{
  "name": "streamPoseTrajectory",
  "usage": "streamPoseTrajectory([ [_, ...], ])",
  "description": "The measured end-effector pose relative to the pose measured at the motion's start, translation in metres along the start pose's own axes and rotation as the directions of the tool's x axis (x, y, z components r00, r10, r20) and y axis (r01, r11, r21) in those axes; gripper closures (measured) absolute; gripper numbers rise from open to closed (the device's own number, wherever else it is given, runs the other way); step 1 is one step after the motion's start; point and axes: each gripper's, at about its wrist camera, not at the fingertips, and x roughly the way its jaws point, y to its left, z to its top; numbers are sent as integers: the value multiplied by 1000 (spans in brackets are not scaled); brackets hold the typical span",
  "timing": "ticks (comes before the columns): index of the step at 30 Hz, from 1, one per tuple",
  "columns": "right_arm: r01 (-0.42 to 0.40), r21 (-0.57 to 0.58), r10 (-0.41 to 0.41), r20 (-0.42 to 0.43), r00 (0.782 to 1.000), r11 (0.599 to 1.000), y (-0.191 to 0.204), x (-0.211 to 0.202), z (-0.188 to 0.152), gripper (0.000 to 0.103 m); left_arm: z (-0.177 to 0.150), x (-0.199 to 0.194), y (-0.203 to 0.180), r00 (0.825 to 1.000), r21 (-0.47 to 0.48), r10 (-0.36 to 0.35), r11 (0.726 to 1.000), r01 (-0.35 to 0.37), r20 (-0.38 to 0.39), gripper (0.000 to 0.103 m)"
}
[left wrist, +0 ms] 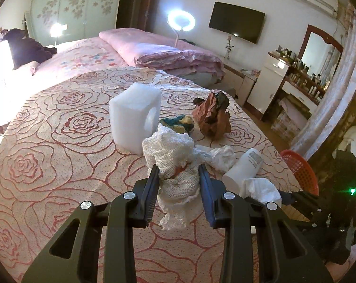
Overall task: Collect trash
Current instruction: 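Grasp the white mesh cloth with the left gripper while the right grasps a white tissue, then carry the mesh cloth and tissue over the red wastebasket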
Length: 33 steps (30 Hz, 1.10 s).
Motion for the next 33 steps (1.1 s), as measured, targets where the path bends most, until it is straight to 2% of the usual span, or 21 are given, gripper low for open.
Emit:
streamPoseTrajectory([
  [5,-16,0,16,0,1000,1000,-5,-4,-3,73,-2,1,-3,1000,7,0,1000,0,-5,71],
  [9,-26,10,26,7,1000,1000,-8,-9,-4,79,-2,1,-5,1000,10,0,1000,0,-1,71],
  [26,4,56,-11,110,994,998,-31,-48,1,81,-1,-7,-21,1000,45,-23,999,22,17,71],
  [33,27,64,-38,168,985,998,-37,-69,6,81,3,-12,-31,999,73,-38,997,35,35,71],
])
